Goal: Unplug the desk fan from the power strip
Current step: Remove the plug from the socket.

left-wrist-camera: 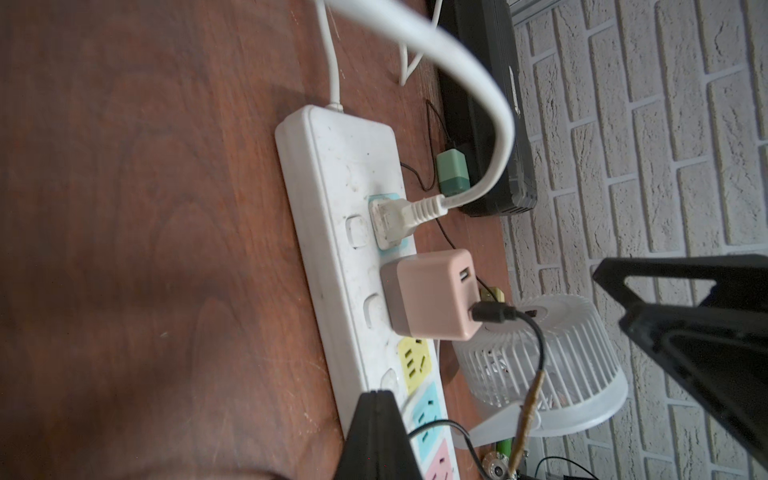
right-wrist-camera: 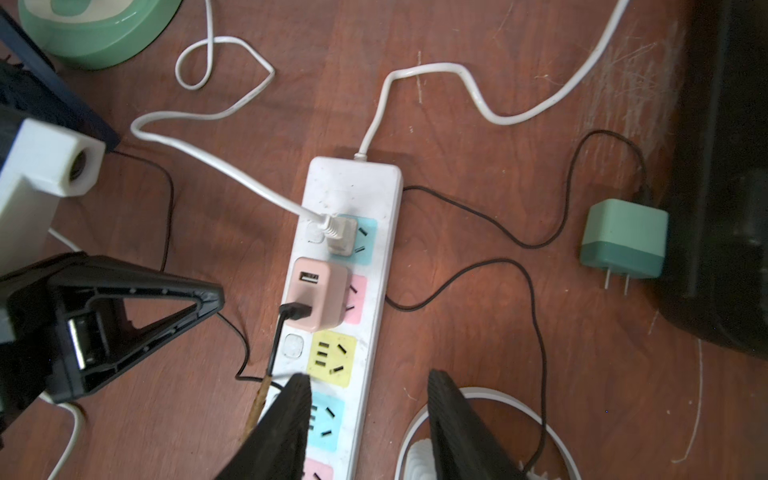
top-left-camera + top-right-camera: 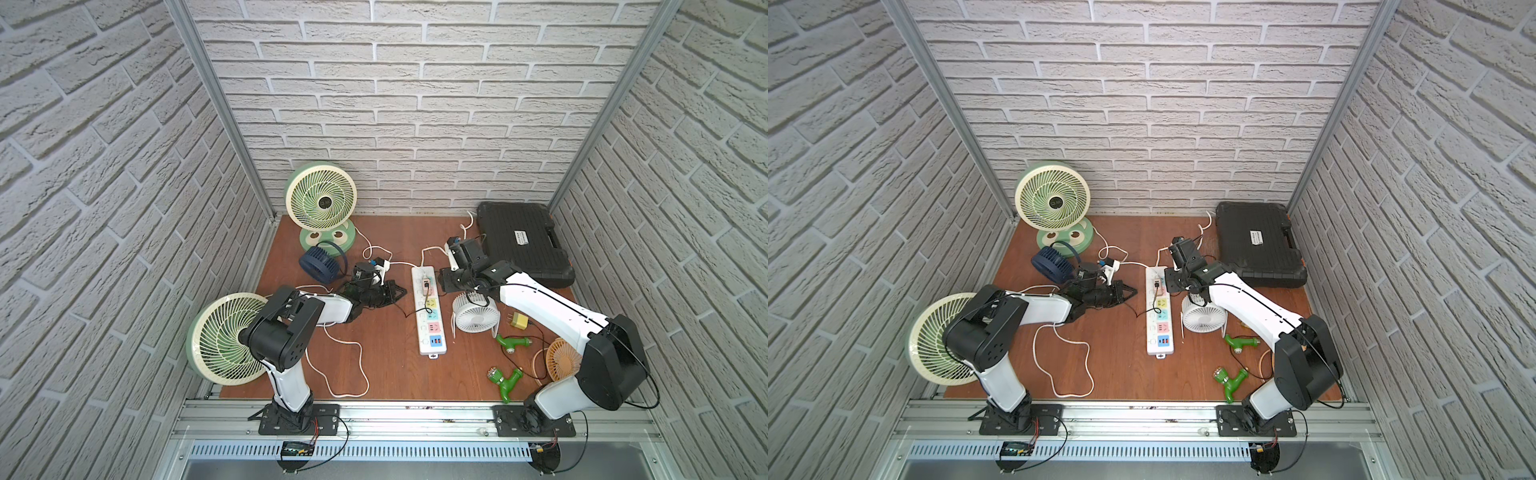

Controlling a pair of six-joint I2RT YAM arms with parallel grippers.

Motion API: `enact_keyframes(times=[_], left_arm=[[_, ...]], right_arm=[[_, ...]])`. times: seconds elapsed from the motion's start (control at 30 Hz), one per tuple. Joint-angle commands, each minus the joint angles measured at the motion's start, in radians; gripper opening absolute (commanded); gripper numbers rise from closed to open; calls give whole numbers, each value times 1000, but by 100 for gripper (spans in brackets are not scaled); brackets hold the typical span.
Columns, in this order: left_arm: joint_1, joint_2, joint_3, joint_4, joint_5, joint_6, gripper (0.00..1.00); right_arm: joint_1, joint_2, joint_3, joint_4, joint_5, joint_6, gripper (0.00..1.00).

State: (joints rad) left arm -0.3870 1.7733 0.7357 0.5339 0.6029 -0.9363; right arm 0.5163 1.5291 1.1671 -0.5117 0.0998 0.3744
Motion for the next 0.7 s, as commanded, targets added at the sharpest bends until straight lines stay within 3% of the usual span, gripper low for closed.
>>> enact_keyframes(times=[0.0, 0.37, 0.67], left_arm=[[4, 17, 25, 64, 15, -6, 0], [1, 38, 27, 73, 13, -13, 0], [-5, 64, 28, 95, 16, -23, 0]], right_arm=[[27, 18, -24, 32, 6, 22, 49], [73, 117, -32, 83, -17, 43, 41], [95, 159, -39, 168, -18, 76, 48]])
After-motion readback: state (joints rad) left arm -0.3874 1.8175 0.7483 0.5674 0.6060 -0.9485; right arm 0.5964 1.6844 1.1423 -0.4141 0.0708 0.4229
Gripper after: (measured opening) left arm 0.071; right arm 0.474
